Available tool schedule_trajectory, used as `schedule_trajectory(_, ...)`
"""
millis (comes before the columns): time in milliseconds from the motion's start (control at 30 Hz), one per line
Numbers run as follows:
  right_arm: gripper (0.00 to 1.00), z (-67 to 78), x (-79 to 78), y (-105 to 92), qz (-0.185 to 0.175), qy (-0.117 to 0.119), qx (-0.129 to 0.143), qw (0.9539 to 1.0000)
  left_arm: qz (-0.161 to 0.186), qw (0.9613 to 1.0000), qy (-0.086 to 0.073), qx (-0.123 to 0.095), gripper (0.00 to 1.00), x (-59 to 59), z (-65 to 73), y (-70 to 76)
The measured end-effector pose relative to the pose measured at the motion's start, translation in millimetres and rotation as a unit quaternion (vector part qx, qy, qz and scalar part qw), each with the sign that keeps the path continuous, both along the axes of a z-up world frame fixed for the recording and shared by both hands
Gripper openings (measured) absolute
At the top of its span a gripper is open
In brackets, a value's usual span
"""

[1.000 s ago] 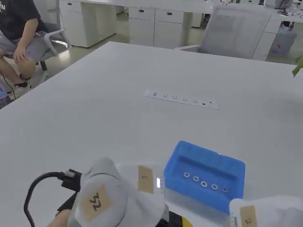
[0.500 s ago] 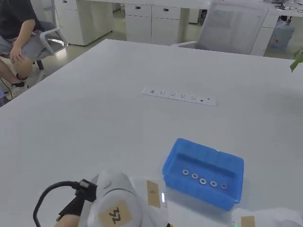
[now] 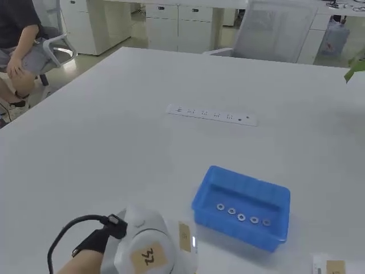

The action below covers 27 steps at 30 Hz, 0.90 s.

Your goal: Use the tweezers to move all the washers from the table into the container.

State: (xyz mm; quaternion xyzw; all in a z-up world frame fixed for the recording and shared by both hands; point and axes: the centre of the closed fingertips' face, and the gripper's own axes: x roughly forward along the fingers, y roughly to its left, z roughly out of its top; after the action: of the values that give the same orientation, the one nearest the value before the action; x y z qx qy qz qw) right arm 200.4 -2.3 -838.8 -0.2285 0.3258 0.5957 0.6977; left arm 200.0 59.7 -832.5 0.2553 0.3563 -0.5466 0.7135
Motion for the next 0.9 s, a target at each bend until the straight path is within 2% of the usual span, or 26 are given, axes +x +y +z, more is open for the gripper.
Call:
schedule_trajectory(233,0.29,12.1,5.5,-23.1,-0.039,-0.014,0.001,0.9991,-0.022,0.9986,0.017,0.046,0.00,-2.6,-22.5,6.1)
schedule_trajectory(400,0.30,19.6,7.0,-36.9,-0.060,-0.023,-0.001,0.9980,-0.039,0.9939,0.023,0.101,0.00,-6.9,-36.2,13.6)
schedule_trajectory(433,0.31,19.7,6.7,-40.2,-0.064,-0.023,-0.003,0.9977,-0.034,0.9942,0.016,0.101,0.00,-5.6,-34.3,13.4)
schedule_trajectory(500,0.32,19.3,3.8,-45.1,-0.063,-0.025,-0.005,0.9977,-0.032,0.9939,0.026,0.102,0.00,-5.6,-33.5,10.5)
schedule_trajectory(600,0.33,18.3,-1.5,-53.6,-0.054,-0.029,-0.015,0.9980,-0.035,0.9910,0.034,0.125,0.00,-6.9,-33.4,10.4)
schedule_trajectory(700,0.33,20.2,-2.3,-60.1,-0.061,-0.030,-0.012,0.9976,-0.033,0.9886,0.042,0.141,0.00,-7.2,-33.6,10.0)
schedule_trajectory(900,0.36,29.7,3.5,-69.4,-0.125,-0.026,0.039,0.9911,-0.021,0.9848,0.055,0.163,0.00,-7.0,-32.6,9.5)
